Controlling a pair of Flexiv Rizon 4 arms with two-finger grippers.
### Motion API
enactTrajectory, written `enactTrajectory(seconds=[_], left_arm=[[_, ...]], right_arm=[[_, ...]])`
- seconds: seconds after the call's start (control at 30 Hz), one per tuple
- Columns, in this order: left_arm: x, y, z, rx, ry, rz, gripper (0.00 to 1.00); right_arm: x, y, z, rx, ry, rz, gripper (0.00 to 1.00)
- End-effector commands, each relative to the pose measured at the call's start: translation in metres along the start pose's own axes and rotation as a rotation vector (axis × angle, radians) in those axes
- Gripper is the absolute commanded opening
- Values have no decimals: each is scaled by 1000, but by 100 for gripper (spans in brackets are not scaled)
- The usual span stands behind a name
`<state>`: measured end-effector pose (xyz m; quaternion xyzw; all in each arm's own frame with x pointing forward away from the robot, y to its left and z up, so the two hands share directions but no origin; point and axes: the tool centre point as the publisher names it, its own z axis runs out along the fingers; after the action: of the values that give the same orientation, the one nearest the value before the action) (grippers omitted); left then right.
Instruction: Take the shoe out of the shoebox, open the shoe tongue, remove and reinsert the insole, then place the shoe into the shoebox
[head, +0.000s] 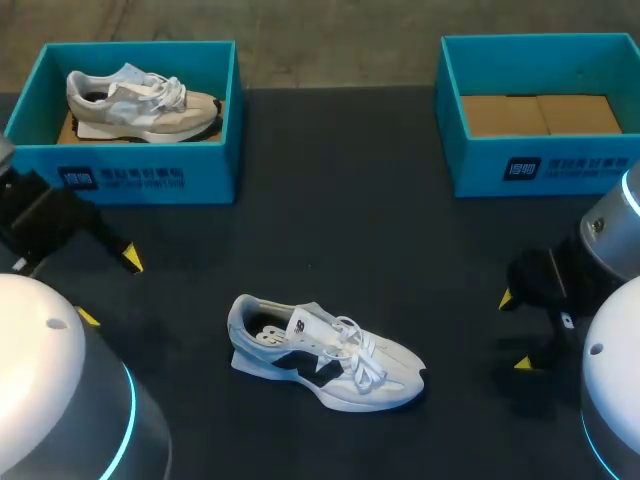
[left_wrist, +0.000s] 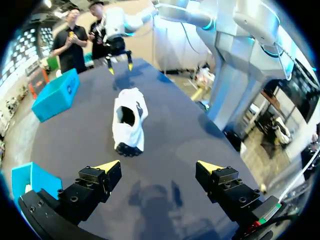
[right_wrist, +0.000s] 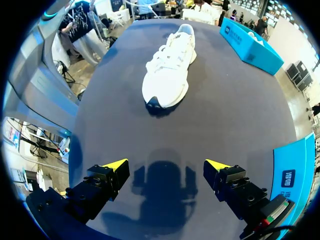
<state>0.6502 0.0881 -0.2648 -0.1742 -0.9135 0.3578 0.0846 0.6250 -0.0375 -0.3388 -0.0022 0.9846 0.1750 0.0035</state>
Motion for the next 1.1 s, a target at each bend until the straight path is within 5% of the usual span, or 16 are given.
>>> enactTrajectory(seconds=[0.03, 0.4, 0.73, 1.1], left_arm=[[-2, 10, 13, 250, -110, -34, 100], [1, 8, 24, 270, -108, -37, 100], [-7, 29, 51, 520, -26, -10, 100], [8, 33, 68, 656, -91, -8, 100]], right_arm=[[2, 1, 0, 5, -4, 1, 100], [2, 1, 0, 5, -4, 1, 100], [2, 1, 0, 5, -4, 1, 100], [2, 1, 0, 5, -4, 1, 100]])
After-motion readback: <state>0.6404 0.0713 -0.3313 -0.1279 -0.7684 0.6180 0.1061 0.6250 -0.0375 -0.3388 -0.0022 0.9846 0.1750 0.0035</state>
